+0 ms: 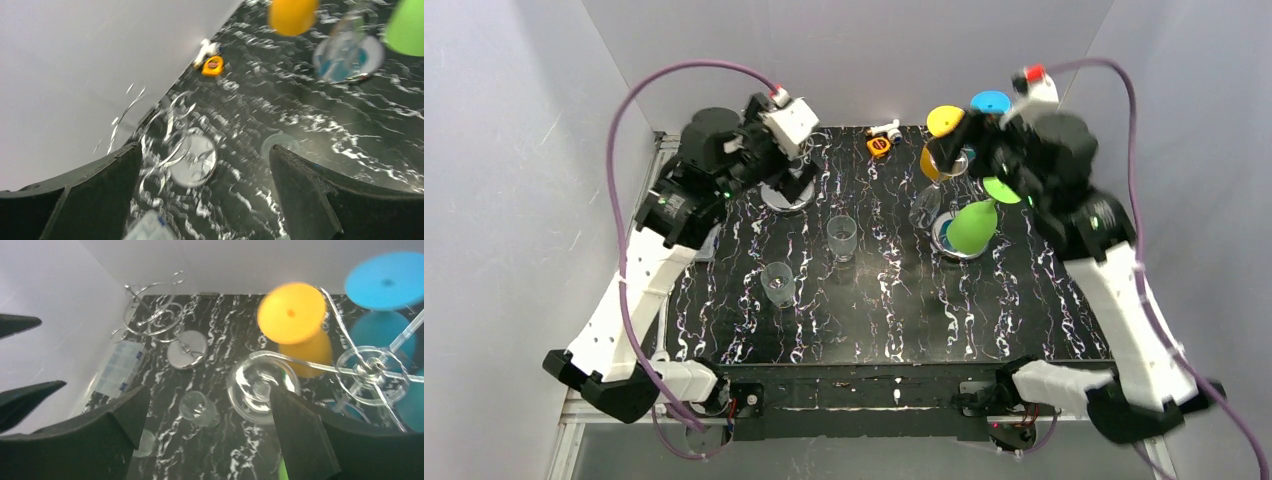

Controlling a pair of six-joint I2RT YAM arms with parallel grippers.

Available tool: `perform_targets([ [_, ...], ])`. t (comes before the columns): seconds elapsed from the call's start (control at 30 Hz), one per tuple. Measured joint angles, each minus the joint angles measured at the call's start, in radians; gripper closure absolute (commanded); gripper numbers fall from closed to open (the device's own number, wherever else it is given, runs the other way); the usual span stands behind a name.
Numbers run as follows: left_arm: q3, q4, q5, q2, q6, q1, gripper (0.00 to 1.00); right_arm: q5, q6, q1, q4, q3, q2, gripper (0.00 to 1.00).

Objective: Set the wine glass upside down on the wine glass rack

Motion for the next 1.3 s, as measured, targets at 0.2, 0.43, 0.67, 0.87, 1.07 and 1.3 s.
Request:
perform_targets([
  [0.2,0.077,-0.105,0.003,0.014,-0.163,0.258,0.02,0.142,-0.028,0.295,-0.134,0.525,0.429,0.02],
  [0.43,0.069,-0.161,0.042,0.037,-0.304,0.423,0.02,0.215,-0.059,0.457,-0.316,0.827,0.76,0.01],
  [0.67,0.053,-0.195,0.079,0.055,-0.364,0.512,0.02,0.314,-0.057,0.505,-0.381,0.743,0.778,0.01],
  [0.87,0.013,-0.212,0.124,0.048,-0.38,0.511,0.02,0.312,0.0,0.553,-0.351,0.215,0.455,0.03],
  [1.07,0.0,-0.215,0.14,0.026,-0.374,0.511,0.02,0.309,0.128,0.547,-0.335,-0.145,0.14,0.18],
  [1.3,0.0,-0.21,0.151,-0.029,-0.369,0.511,0.02,0.396,0.37,0.572,-0.299,-0.55,-0.095,0.32],
])
